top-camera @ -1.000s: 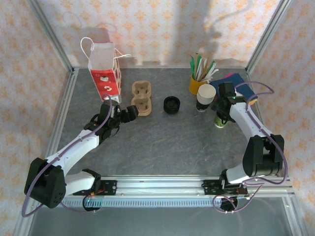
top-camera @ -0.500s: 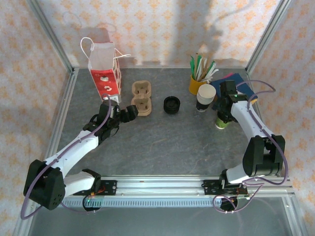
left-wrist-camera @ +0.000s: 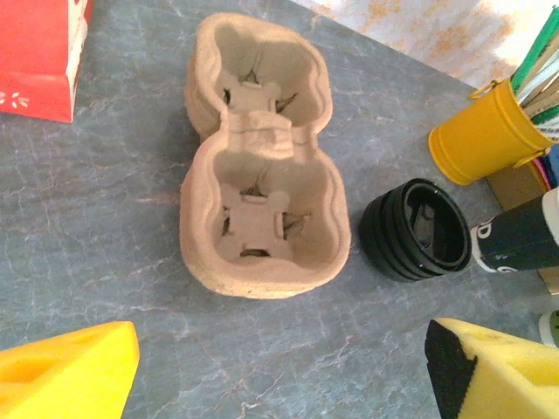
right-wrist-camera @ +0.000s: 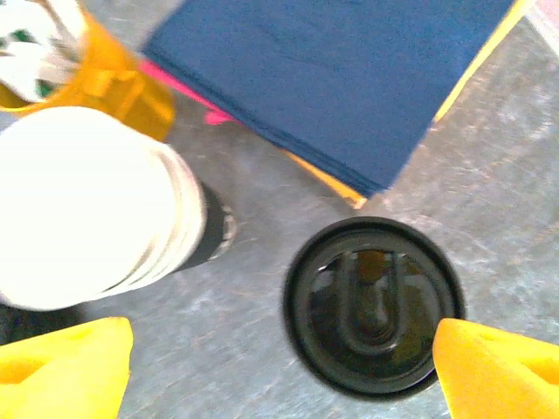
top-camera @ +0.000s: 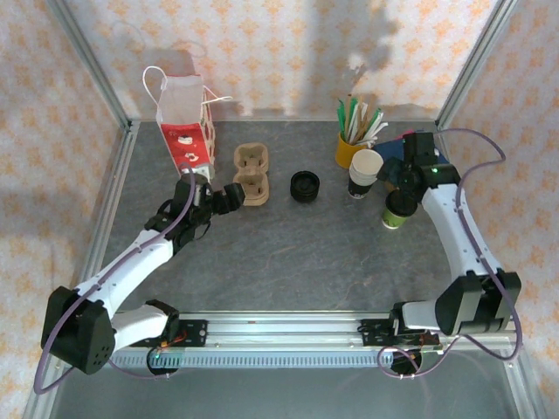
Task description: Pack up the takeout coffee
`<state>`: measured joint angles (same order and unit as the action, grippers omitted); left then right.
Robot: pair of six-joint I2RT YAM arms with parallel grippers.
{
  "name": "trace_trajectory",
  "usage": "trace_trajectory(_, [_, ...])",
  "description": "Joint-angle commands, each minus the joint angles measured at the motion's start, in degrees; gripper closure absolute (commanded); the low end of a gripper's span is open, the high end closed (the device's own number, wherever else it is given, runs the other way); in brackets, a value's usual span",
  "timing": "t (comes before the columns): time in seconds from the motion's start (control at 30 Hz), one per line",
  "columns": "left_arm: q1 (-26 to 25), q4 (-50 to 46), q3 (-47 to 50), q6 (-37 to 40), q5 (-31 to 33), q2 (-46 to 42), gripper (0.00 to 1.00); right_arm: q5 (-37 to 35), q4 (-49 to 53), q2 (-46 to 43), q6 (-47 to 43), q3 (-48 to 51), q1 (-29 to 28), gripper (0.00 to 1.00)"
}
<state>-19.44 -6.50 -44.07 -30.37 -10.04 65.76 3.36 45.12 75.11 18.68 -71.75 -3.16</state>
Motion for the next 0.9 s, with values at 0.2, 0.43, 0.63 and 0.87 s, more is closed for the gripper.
trace_trajectory(0.2, [0.3, -6.2, -8.8, 1.5, 3.5, 4.5, 0.13, 29.7, -7.4, -10.8, 0.0, 3.3, -1.2, 0.15])
trace_trajectory(0.43, [0.8, -10.1, -14.8, 2.6, 5.5, 11.3, 0.14, 34.5, -20.0, -11.9, 6.5, 10.0, -11.4, 0.17])
trace_trajectory(0.63, [2.0, -9.1, -15.1, 2.7, 4.0, 14.2, 0.18, 31.6, -27.8, -6.3, 9.6, 11.7, -20.8, 0.19])
trace_trajectory(0.87, [3.1, -6.8, -12.8, 1.6, 2.2, 14.5, 0.20, 26.8, -36.3, 2.9, 13.3, 11.0, -28.9, 0.23])
